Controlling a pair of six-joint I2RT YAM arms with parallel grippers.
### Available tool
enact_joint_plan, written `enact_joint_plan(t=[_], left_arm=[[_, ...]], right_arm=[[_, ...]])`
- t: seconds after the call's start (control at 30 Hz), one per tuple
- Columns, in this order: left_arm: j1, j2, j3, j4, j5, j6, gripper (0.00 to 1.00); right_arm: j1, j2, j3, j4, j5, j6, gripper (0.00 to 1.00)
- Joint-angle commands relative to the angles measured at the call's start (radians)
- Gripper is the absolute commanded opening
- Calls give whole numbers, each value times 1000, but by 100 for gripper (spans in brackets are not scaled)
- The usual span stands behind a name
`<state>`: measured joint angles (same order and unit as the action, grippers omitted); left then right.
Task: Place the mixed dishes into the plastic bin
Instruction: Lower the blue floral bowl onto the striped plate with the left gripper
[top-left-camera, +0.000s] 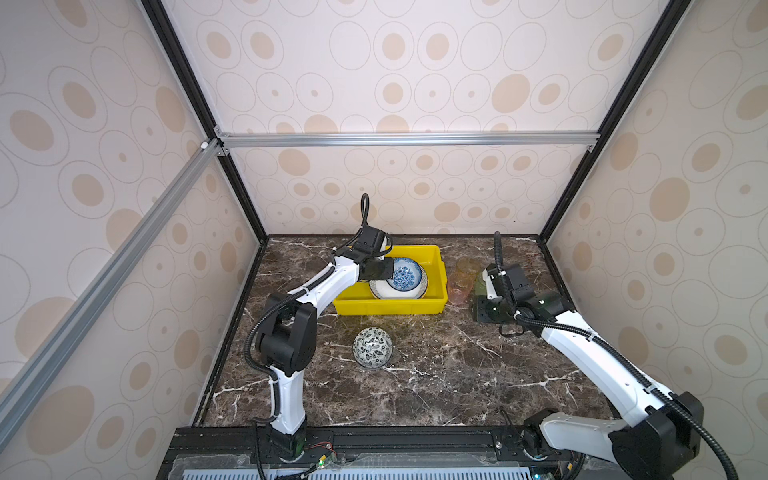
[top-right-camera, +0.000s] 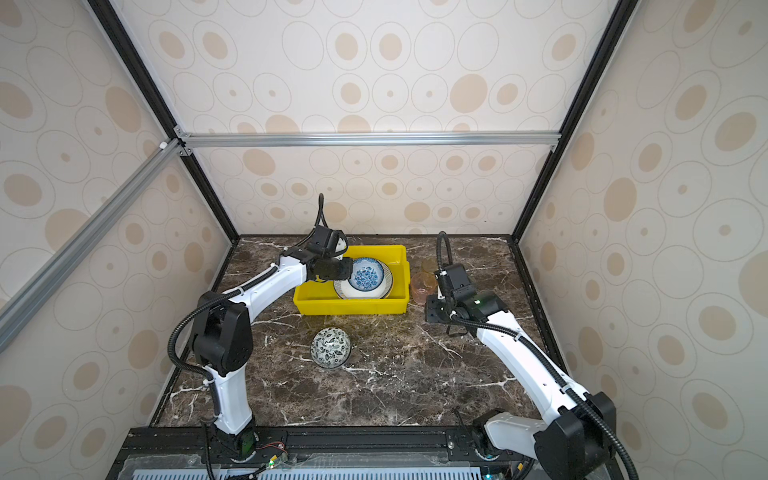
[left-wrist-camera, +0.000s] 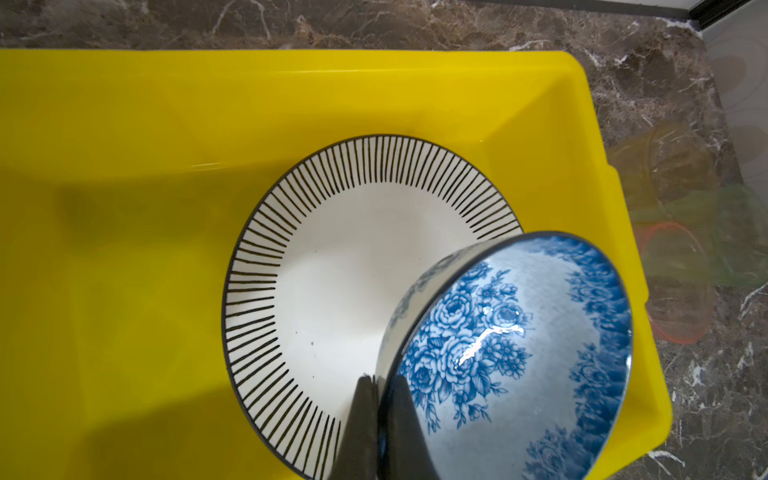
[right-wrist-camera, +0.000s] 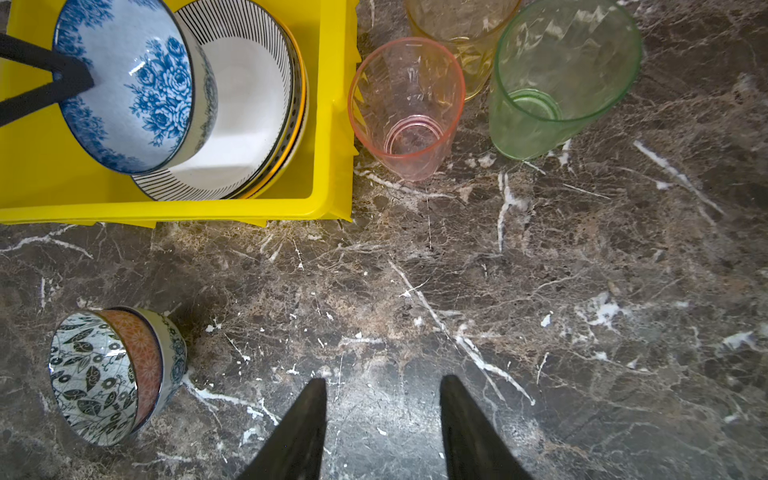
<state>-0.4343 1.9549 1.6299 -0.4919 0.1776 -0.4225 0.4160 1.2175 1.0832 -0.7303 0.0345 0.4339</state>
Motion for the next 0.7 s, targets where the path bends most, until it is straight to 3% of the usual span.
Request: enact_joint_plan(t=[0.0, 0.67], left_arm=[[6, 4, 62, 44, 14, -7, 0], [9, 73, 102, 40, 18, -6, 0]], right_arm=[[4, -12, 14, -3, -3, 13, 48], [4, -37, 3, -28, -30, 32, 48]])
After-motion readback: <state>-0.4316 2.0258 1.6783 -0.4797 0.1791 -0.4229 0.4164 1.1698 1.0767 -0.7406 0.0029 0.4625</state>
